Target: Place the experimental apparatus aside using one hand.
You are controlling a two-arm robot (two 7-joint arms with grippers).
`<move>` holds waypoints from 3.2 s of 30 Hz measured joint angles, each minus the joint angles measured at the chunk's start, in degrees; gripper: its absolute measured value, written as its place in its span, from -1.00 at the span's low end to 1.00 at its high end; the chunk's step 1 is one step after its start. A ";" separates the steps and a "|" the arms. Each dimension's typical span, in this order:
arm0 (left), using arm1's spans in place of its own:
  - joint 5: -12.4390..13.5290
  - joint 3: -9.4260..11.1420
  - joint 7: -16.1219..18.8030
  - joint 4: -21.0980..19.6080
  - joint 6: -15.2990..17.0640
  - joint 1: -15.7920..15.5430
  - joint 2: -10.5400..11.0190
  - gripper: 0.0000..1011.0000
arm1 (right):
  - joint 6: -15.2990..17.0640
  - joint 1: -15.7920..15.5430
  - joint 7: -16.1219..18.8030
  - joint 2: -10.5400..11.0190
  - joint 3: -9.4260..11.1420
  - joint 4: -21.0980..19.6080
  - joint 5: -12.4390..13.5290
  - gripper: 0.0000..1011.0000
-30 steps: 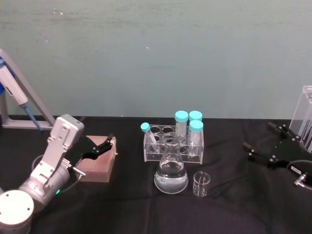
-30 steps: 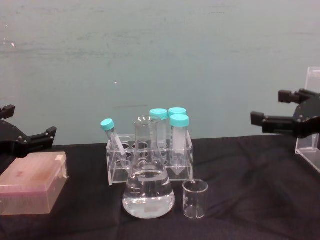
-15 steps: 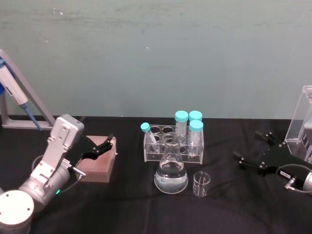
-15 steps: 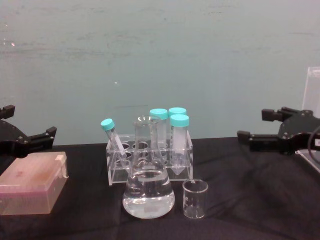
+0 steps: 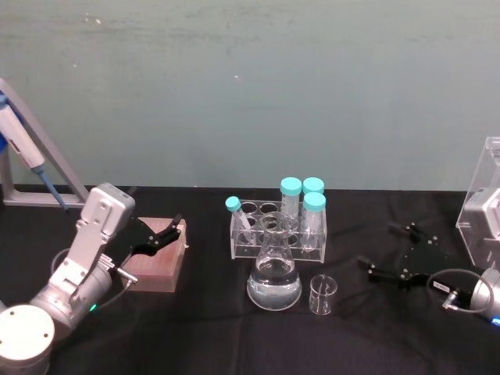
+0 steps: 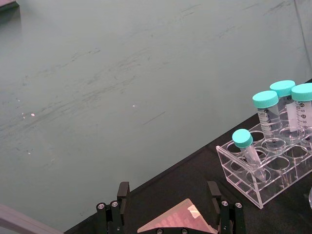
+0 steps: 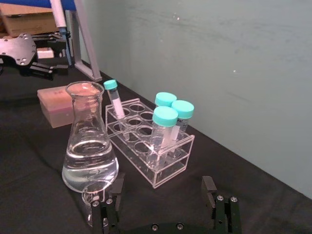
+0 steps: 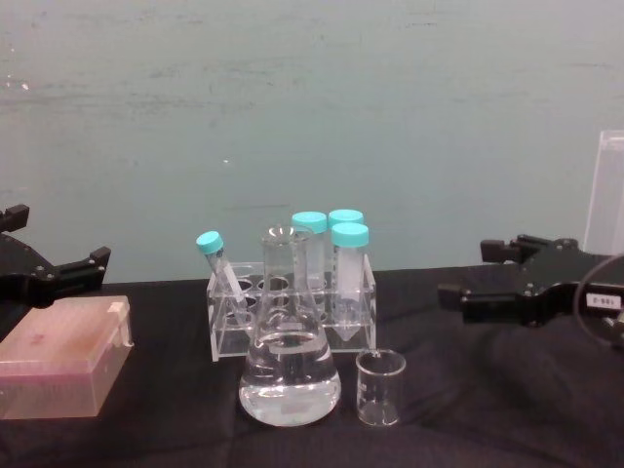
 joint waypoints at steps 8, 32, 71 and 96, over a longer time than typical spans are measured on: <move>0.00 0.00 0.00 0.00 0.00 0.00 0.00 0.98 | 0.47 1.84 1.58 -0.28 -2.22 2.26 0.66 0.98; 0.01 0.00 0.00 0.00 0.00 0.00 0.00 0.98 | -0.79 6.40 6.23 -1.16 -8.29 6.20 0.55 0.98; 0.00 0.00 0.00 0.00 -0.01 0.00 0.00 0.98 | -1.27 11.09 9.59 -3.36 -13.28 12.25 -0.79 0.98; 0.00 0.00 0.00 0.00 0.00 0.00 0.00 0.98 | -0.52 12.48 10.52 -4.38 -14.96 14.41 -1.57 0.98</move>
